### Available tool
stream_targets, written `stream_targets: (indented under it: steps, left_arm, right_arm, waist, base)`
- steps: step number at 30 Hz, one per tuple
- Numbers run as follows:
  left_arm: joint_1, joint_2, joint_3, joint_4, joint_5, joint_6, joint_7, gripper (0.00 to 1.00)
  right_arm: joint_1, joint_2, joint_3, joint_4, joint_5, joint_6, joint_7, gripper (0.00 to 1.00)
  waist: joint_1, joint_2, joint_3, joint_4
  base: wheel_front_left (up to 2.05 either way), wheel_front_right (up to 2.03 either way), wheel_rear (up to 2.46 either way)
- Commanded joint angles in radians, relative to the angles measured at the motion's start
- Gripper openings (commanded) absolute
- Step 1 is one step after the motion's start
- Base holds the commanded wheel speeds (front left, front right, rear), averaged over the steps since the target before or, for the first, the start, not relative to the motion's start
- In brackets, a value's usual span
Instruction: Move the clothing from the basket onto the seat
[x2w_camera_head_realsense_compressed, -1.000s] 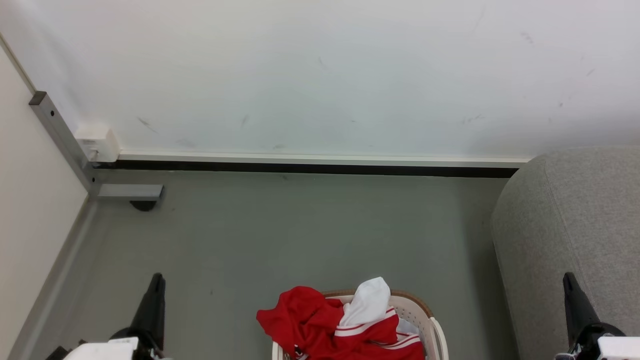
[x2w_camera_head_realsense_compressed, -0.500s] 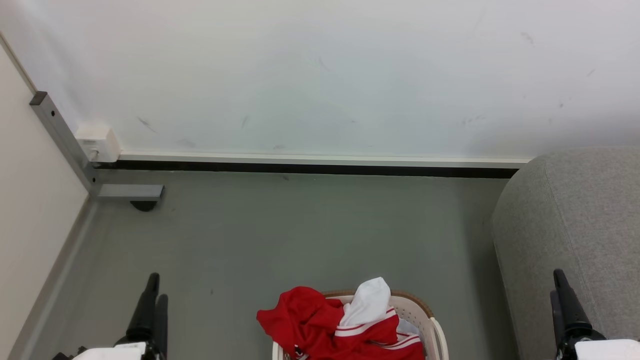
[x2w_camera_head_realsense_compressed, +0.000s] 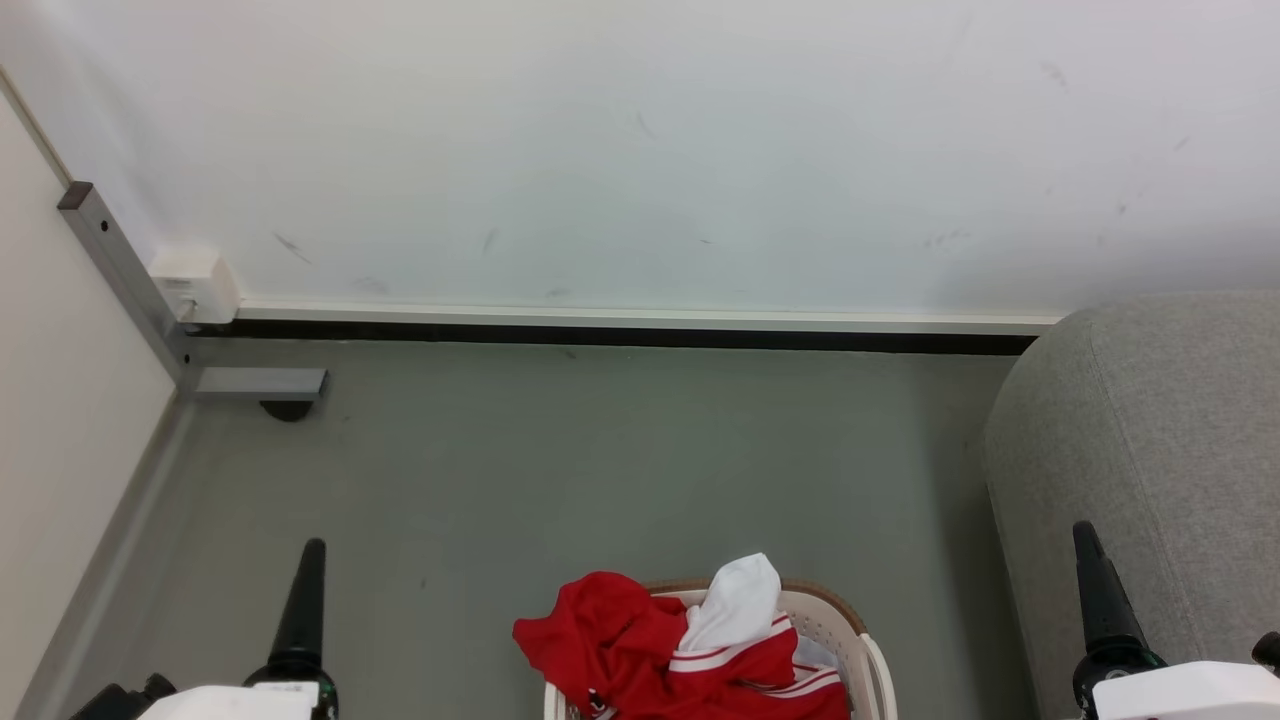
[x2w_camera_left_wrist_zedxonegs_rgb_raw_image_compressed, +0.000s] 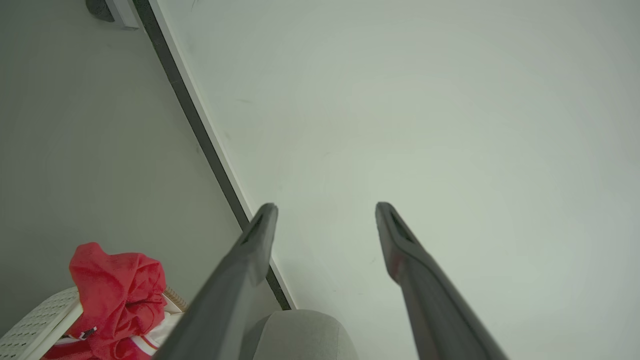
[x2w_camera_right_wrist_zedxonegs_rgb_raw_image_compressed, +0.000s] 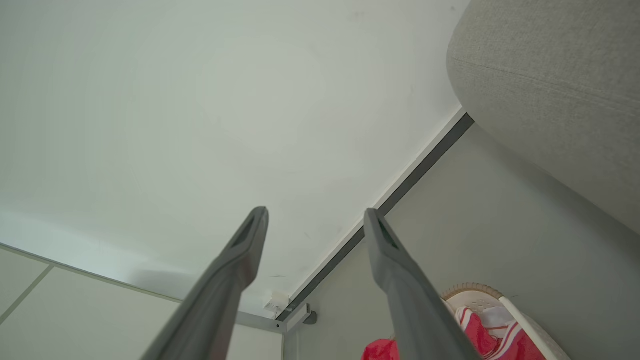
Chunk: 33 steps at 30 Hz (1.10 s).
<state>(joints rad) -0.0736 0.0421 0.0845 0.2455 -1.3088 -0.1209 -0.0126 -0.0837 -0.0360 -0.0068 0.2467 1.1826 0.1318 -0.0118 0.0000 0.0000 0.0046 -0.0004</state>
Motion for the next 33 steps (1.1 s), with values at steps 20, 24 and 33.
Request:
stream_targets:
  steps: [20, 24, 33]
  left_arm:
    - [0.004, 0.008, 0.0, -0.06, 0.347, 0.018, -0.077, 1.0]
    - [0.004, 0.008, -0.001, -0.06, 0.408, 0.016, -0.09, 1.0]
    - [0.012, 0.009, -0.006, -0.05, 0.545, 0.008, -0.116, 1.0]
  right_arm:
    - [-0.046, -0.013, 0.014, -0.01, -0.407, -0.001, -0.078, 1.0]
    - [-0.051, -0.014, 0.024, -0.005, -0.462, -0.001, -0.09, 1.0]
    - [-0.051, -0.015, 0.033, 0.0, -0.577, -0.001, -0.118, 1.0]
  waist:
    - [0.0, 0.0, -0.001, -0.006]
    - [0.0, 0.0, 0.0, -0.007]
    - [0.0, 0.0, 0.0, -0.011]
  base:
    - [0.0, 0.0, 0.0]
    - [0.0, 0.0, 0.0]
    - [0.0, 0.0, 0.0]
